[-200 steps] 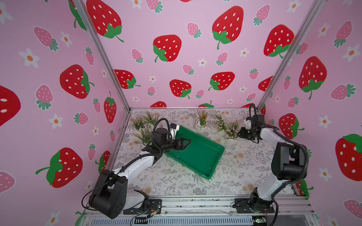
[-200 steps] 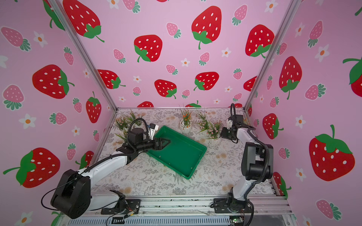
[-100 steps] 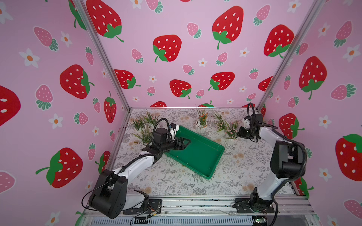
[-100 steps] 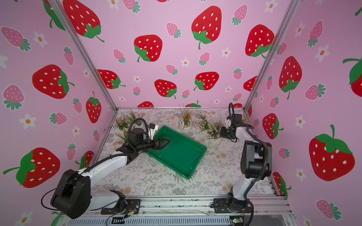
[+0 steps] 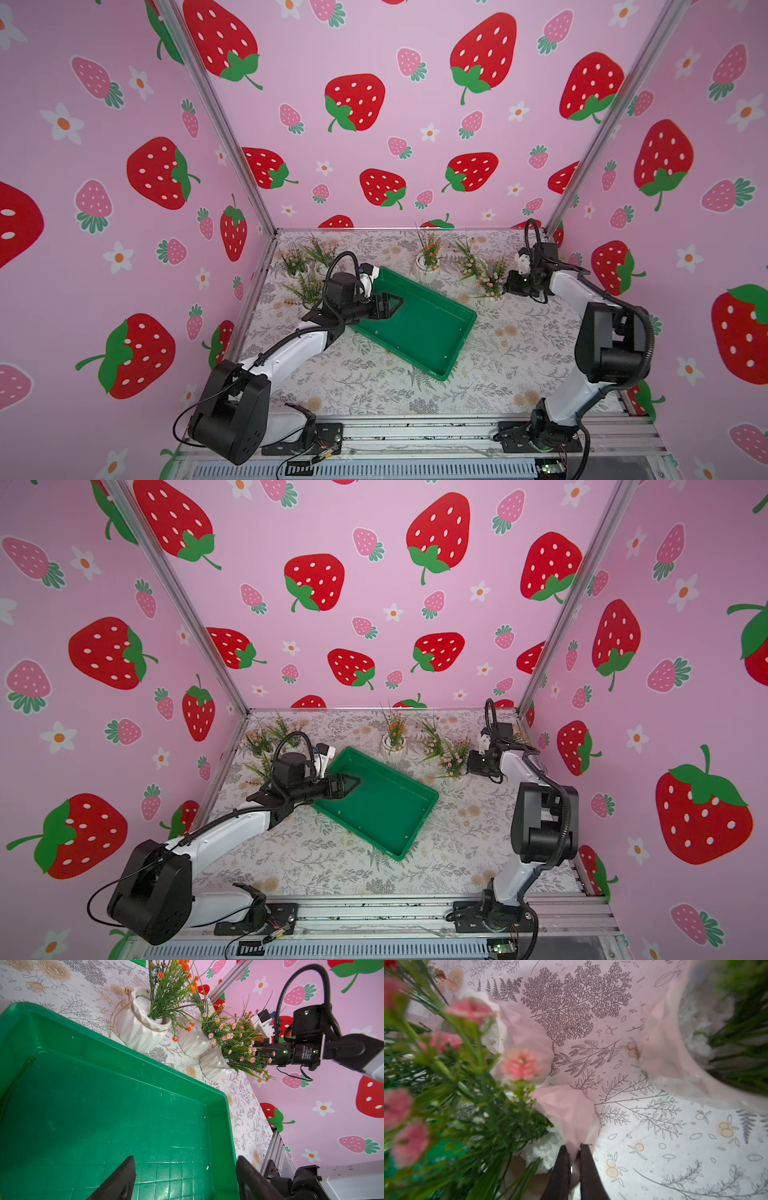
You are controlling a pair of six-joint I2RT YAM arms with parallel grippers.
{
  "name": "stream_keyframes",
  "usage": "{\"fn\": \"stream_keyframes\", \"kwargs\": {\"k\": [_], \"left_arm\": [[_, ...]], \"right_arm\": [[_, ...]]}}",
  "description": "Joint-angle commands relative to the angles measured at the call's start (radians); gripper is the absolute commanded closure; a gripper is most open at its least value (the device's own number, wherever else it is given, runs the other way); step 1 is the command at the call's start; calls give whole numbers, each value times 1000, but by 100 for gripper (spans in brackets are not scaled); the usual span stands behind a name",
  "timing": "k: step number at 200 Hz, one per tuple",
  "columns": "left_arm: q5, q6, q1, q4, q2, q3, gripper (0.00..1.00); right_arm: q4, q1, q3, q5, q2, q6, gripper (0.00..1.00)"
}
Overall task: Put the potted gypsophila into the storage box
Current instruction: Pick up the baby's breath potted plant from the center of the board.
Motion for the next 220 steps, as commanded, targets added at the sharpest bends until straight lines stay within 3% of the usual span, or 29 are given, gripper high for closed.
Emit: {"fn": "stream_keyframes", "kwargs": {"k": [1,78,143,220], "left_arm": [[-13,5,-9,-8,-25,-1,23],[-142,-5,-17,-83,-83,-6,25],[-144,-1,-17,-94,-134,-19,25],[-192,-42,-18,-168,-171,-14,28]], "right_arm": [[-27,7,-20,-12,-78,11,100],[-65,6,-109,-29,-280,33,100],[-144,14,-126,-90,-471,39,100],[-150,198,-32,-110,-493,84,100]]}}
